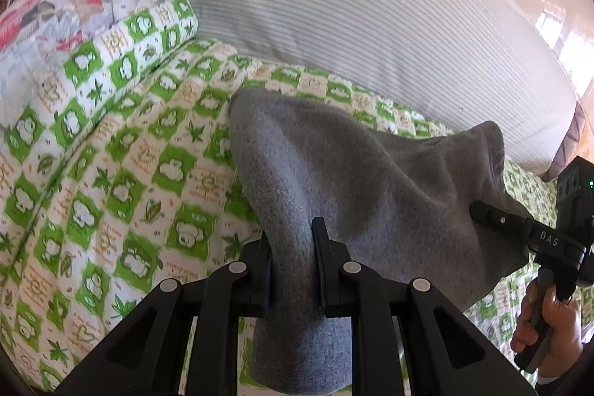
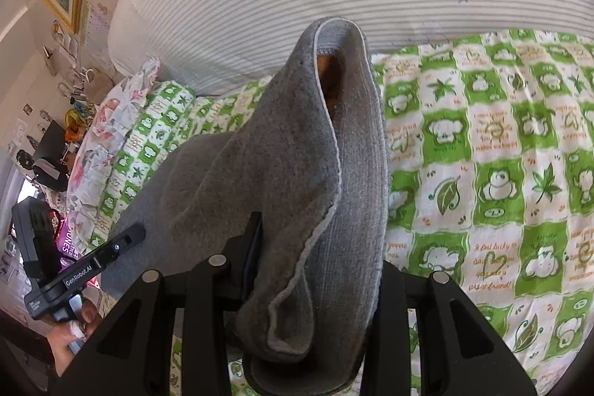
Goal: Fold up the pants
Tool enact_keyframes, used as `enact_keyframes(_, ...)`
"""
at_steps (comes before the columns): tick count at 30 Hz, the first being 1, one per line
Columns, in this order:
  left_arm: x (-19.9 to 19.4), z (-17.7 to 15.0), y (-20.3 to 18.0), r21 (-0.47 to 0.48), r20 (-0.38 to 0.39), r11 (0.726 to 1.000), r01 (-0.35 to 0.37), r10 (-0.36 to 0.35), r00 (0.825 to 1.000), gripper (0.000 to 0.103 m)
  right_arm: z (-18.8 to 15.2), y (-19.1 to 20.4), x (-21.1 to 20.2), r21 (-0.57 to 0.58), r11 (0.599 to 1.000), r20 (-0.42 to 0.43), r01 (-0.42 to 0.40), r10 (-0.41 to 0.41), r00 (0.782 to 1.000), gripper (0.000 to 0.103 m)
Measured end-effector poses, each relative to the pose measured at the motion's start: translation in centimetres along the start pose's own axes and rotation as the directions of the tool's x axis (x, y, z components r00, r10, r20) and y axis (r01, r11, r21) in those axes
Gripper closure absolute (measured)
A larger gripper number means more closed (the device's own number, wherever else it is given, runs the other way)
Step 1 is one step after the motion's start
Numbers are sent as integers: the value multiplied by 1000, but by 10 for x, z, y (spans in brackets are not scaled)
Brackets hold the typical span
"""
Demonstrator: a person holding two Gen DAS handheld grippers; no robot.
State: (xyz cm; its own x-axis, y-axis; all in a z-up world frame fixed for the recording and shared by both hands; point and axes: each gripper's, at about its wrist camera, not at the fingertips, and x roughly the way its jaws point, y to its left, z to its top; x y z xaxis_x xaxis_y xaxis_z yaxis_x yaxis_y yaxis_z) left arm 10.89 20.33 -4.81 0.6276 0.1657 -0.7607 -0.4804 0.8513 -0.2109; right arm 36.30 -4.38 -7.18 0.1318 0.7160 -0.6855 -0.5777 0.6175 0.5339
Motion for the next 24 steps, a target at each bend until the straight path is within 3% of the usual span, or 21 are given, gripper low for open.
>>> enact_keyframes(10, 18, -21, 12, -34, -49, 999, 6, -8, 999, 86, -10, -13, 11, -3, 1000, -33, 20, -20, 999, 64)
enact_keyframes(15, 22, -24, 15, -46, -58, 999, 6, -8, 998, 81, -13, -23, 12, 5, 999, -56, 48, -48, 997, 49)
enact_keyframes(17, 22, -24, 15, -42, -58, 999, 0, -2, 998, 80, -14, -25, 3, -13, 996, -42, 85, -85, 995, 42)
enact_keyframes(24, 25, -29, 16, -40, -64, 999, -14, 11, 998, 75, -15, -24, -22, -130, 958, 19, 254, -254, 967, 39)
